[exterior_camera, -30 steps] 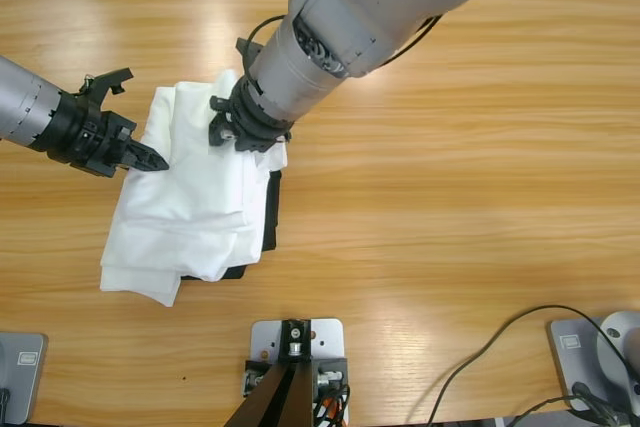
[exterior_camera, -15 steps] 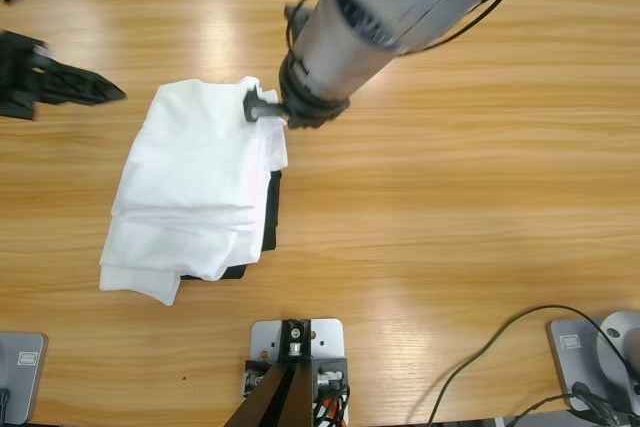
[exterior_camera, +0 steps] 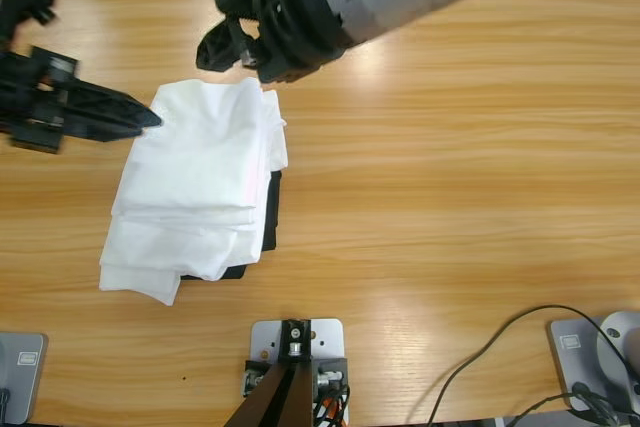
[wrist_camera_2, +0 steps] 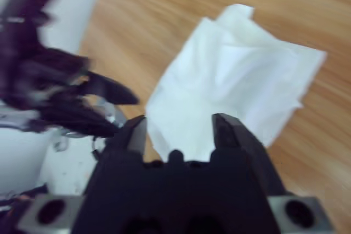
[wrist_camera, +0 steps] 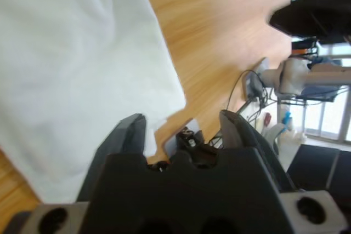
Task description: Fold clothes
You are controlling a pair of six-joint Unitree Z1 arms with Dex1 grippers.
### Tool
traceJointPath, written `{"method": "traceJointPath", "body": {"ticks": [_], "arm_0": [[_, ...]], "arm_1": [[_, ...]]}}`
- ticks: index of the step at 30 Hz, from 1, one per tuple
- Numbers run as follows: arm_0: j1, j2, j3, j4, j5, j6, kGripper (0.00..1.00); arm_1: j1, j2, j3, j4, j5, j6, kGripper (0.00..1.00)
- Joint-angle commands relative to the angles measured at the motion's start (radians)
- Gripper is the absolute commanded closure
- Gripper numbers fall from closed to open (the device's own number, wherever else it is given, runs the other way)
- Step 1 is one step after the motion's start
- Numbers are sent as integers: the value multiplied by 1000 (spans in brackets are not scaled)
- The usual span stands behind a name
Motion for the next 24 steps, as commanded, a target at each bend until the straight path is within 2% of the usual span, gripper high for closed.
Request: {"method": "traceJointPath", "body": {"ticks": [1,7,24], "arm_0": [[-8,83,239,-268,17,-18,1000],[-9,92,264,-310,25,-18,1000],[-9,208,288,-365,17,-18,1000]], "arm_1": [[-73,106,193,-311,191,22,1000],[-78,209,187,-444,268,54,1000],[-89,406,259,-651,320,70,1000]]}}
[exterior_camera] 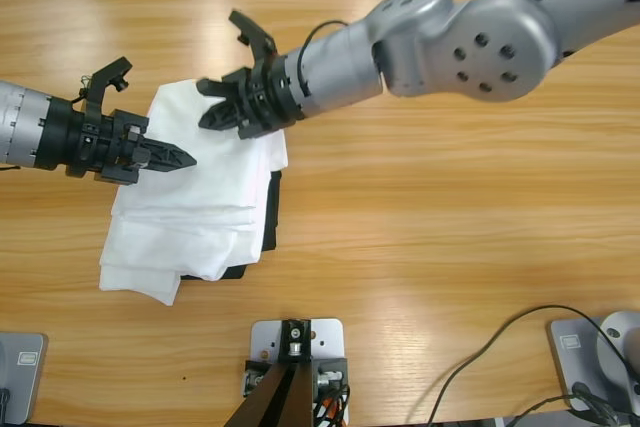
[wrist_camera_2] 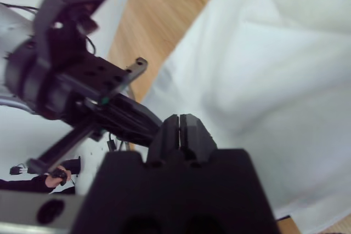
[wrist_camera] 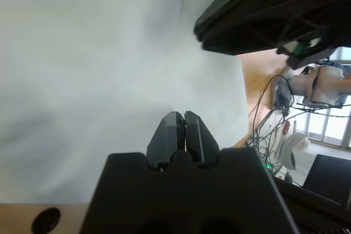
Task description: Fold clothes
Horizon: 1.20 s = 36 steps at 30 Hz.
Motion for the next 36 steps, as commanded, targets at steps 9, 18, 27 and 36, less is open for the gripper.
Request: {"method": "traceJointPath", "body": {"ticks": [9,18,27,36], "arm_0": [[1,72,110,-35,3,12,1000],[6,69,134,-57,-6,14,1000],[23,2,228,-57,-7,27,1000],[37,-163,171,-20,-10,4,1000]], "arm_1": [[-112,176,74,-153,53,12,1000],[-129,188,75,-153,55,11,1000],[-178,184,71,-149,54,9,1000],[-258,79,77,-77,58,-33,1000]]}}
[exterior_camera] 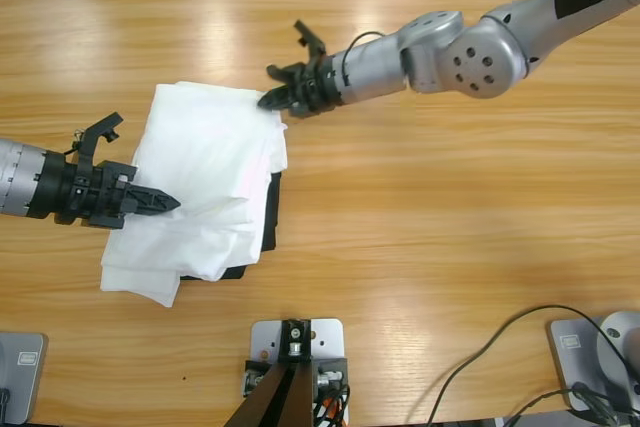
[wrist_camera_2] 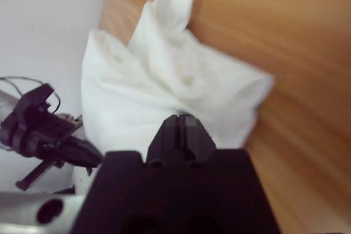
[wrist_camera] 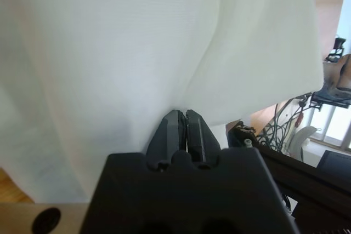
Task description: Fold clothes
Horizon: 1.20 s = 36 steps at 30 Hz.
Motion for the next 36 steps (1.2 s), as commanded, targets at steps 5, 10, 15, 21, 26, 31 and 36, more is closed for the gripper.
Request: {"method": "traceJointPath", "body": {"ticks": [5,10,15,21,26,31,36], "arm_0": [[85,-356,-124,202,-10,-41,1000],[162,-290,-225,256,2,-33,1000],[167,-10,-275,186,26,41,1000],[174,165,-335,111,12,41,1000],[174,189,-355,106,7,42,1000],[180,202,-342,106,6,50,1000],[194,237,-341,106,5,70,1000]], "arm_1": [[-71,-257,8,196,-21,-65,1000],[50,-401,31,272,-29,-95,1000],[220,-281,127,109,-18,-61,1000],[246,-190,263,-95,-20,-17,1000],[246,-167,273,-131,-20,-12,1000],[246,-137,295,-146,-21,-7,1000],[246,-102,384,-200,-45,8,1000]]}}
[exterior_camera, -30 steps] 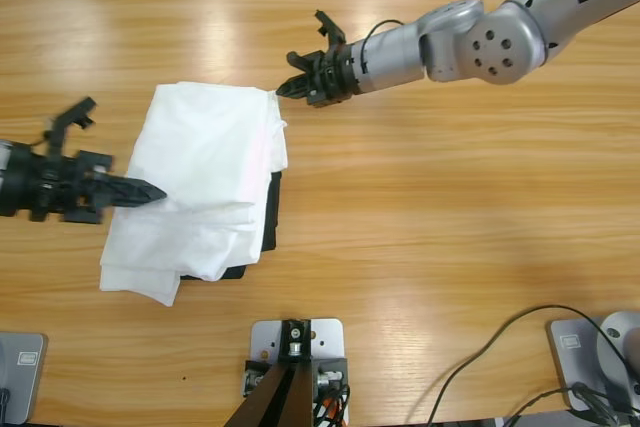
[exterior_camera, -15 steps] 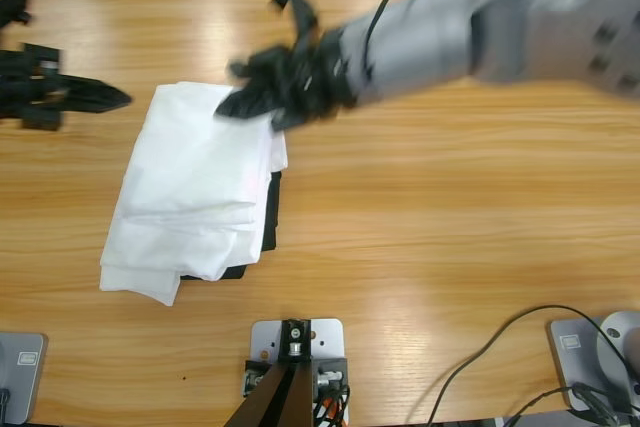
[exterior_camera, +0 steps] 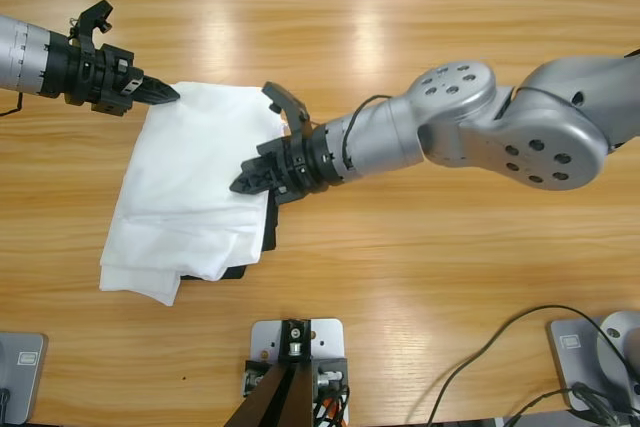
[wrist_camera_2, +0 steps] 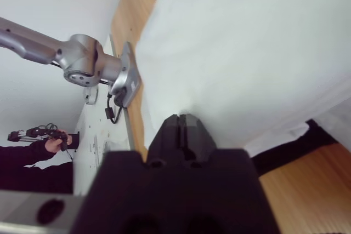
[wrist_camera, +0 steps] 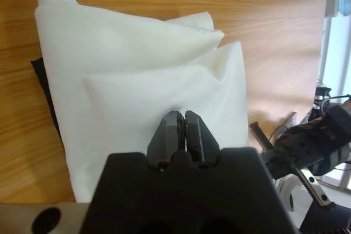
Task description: Fold clothes
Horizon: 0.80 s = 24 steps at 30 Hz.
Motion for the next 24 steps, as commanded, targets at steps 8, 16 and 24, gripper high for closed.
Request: {"method": "traceJointPath", "body": {"ticks": [8,16,24], "arm_0": [[57,105,15,-11,-11,45,1000],[80,59,41,-1,-13,54,1000],[100,-241,-30,10,-62,54,669]], "arm_1": [[10,133,131,-171,-31,65,1000],[10,-183,135,45,-129,47,1000],[11,-495,127,358,-313,18,926]]}}
